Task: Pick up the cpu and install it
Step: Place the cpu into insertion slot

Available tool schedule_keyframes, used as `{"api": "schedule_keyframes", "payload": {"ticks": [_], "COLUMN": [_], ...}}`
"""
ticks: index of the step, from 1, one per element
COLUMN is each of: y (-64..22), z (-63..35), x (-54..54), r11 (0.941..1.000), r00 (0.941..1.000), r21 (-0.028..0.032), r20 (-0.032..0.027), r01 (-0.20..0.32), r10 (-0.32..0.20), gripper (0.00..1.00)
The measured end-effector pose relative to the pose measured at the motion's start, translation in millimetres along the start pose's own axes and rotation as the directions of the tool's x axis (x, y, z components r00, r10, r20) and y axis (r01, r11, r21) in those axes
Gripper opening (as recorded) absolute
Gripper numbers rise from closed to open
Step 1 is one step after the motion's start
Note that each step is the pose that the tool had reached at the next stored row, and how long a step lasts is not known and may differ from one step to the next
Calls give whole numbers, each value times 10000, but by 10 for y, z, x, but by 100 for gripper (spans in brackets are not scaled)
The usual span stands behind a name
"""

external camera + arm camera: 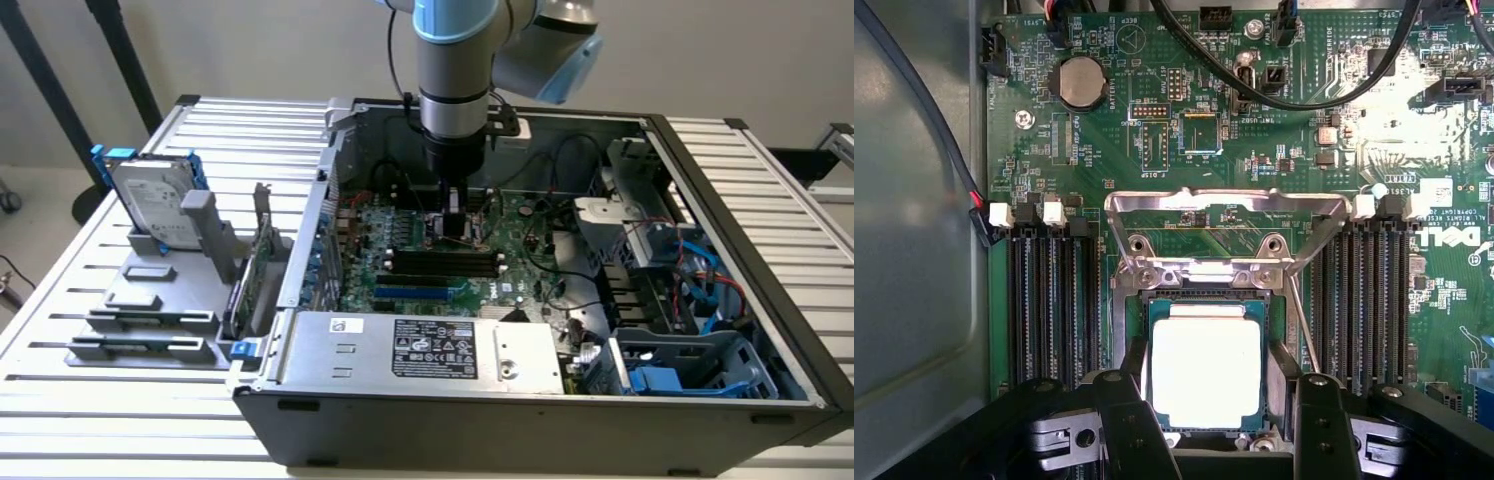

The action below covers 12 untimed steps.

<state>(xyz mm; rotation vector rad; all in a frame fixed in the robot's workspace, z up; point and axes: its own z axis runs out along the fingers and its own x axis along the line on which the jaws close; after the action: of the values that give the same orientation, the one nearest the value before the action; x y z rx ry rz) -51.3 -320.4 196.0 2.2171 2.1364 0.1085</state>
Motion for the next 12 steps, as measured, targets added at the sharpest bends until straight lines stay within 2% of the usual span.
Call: {"api": "schedule_keyframes", "payload": {"ticks": [12], "y": [1], "z": [6], "x": [2], "r11": [10000], "r00": [10000], "r21": [0], "r20": [7], "r01": [-1], "r10": [1], "gripper": [55]}}
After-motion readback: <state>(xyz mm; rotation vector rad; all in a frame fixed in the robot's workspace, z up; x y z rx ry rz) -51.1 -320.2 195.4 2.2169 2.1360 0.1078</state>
